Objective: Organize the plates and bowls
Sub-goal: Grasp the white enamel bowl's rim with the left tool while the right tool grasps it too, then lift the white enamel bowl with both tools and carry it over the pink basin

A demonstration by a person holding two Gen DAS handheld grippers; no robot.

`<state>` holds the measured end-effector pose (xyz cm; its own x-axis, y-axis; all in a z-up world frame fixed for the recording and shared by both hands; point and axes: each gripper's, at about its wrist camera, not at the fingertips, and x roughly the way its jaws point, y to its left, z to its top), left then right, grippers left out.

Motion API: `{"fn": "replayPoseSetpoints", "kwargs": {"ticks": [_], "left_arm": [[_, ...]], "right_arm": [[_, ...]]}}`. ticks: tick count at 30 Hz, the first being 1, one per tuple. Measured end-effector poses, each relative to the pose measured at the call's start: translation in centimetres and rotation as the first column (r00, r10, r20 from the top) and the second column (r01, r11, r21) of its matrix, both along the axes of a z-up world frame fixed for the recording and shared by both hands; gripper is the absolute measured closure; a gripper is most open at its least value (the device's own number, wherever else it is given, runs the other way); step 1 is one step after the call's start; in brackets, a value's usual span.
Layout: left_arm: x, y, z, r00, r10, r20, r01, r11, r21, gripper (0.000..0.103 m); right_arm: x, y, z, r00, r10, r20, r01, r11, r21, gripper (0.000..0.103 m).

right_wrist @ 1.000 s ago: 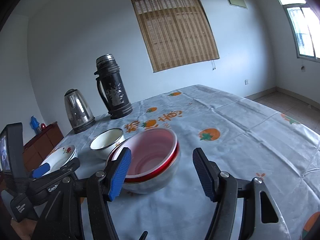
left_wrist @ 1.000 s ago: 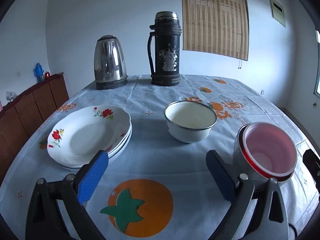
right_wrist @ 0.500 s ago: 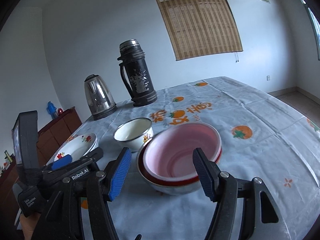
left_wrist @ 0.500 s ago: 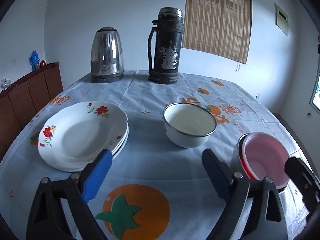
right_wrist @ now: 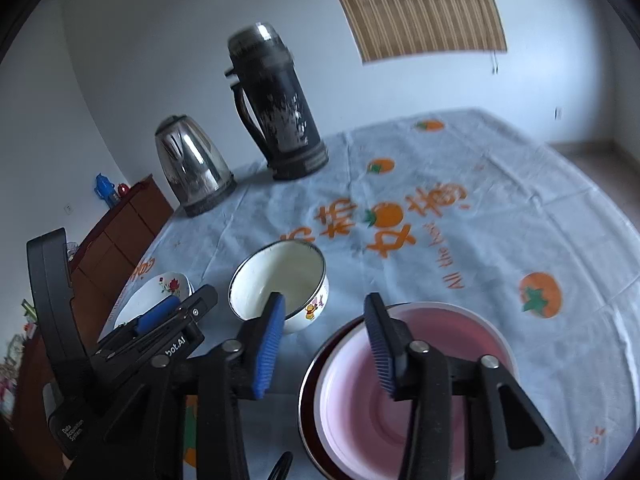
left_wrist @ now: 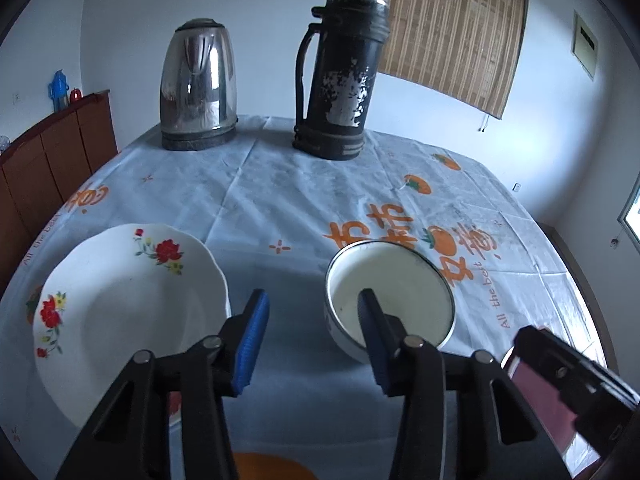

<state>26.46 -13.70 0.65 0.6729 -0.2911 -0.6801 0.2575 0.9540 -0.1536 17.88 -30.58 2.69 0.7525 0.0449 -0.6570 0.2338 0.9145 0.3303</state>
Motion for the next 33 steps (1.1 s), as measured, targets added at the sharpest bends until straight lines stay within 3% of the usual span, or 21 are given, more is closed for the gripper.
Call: {"fn": "replayPoseSetpoints", "kwargs": {"ticks": [7, 12, 14, 19, 30, 33], "left_arm": [[2.2, -1.7, -1.3, 0.999, -0.027, -0.036, 0.028, 0.999, 0.030, 0.064], [3.2, -2.5, -1.8, 0.998, -0.045, -0.054, 0.047, 0.998, 0.043, 0.074], [3.6, -2.6, -1.9, 0.997, -0.044, -0.057, 0.046, 0.998, 0.051, 0.078], [4.3, -2.7, -2.7, 0.996, -0.040, -0.075, 0.045, 0.997, 0.064, 0.087], [4.8, -2.6, -3.2, 0.994, -0.050, -0.101, 0.054, 0.998, 0.036, 0.092], [4.9, -2.7, -3.3, 0.993, -0.056, -0.104, 0.060, 0.998, 0.029, 0.093]], "right_arm": [[4.3, -0.9, -1.8, 0.993, 0.004, -0.120, 0.006, 0.997, 0.080, 0.061], [6.9, -1.1, -2.3, 0.981, -0.014, -0.196, 0.026, 0.998, 0.058, 0.062], [7.7, -1.2, -2.7, 0.974, -0.018, -0.225, 0.032, 0.998, 0.056, 0.067], [8.6, -0.8, -3.0, 0.968, 0.001, -0.250, 0.014, 0.998, 0.057, 0.069], [10.2, 0.3, -3.1, 0.952, -0.001, -0.305, -0.006, 1.000, -0.021, 0.072], [10.9, 0.5, -3.9, 0.936, 0.018, -0.353, -0.030, 0.999, -0.028, 0.083]]}}
